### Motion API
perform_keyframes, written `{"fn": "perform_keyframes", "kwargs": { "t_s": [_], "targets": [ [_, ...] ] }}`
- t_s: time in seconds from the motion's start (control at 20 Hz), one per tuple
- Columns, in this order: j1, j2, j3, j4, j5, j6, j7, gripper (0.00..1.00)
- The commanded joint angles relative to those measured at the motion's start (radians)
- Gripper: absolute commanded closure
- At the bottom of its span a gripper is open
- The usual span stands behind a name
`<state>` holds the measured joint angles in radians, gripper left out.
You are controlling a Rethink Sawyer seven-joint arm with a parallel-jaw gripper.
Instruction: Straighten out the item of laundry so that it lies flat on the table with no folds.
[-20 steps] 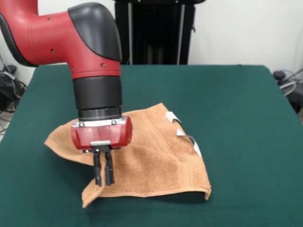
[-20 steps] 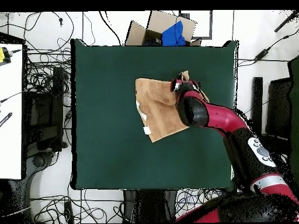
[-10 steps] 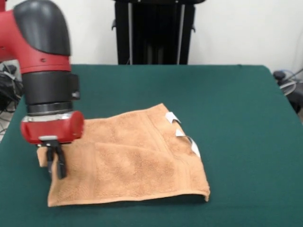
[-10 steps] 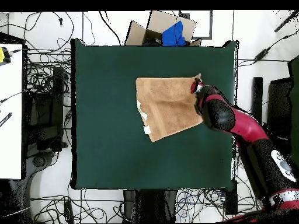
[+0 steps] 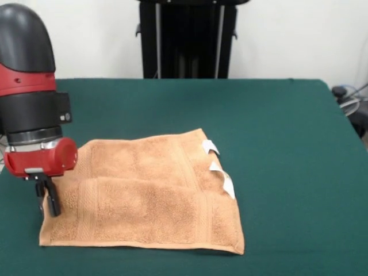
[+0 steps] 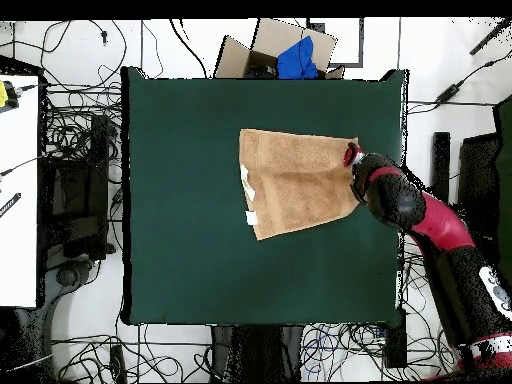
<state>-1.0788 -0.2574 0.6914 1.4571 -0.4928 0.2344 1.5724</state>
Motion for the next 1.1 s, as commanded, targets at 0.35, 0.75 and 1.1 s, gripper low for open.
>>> {"fn": "perform_keyframes", "kwargs": {
  "t_s": [0.35, 0.75, 1.1],
  "targets": [
    [0.041, 0.090, 0.107, -0.037, -0.145, 0.006, -0.130, 1.00],
    [0.069, 0.111, 0.110, -0.066, -0.163, -0.013, -0.087, 1.00],
    [0.011, 0.064, 0.108, -0.045, -0.166, 0.048, -0.140, 1.00]
  ]
}}
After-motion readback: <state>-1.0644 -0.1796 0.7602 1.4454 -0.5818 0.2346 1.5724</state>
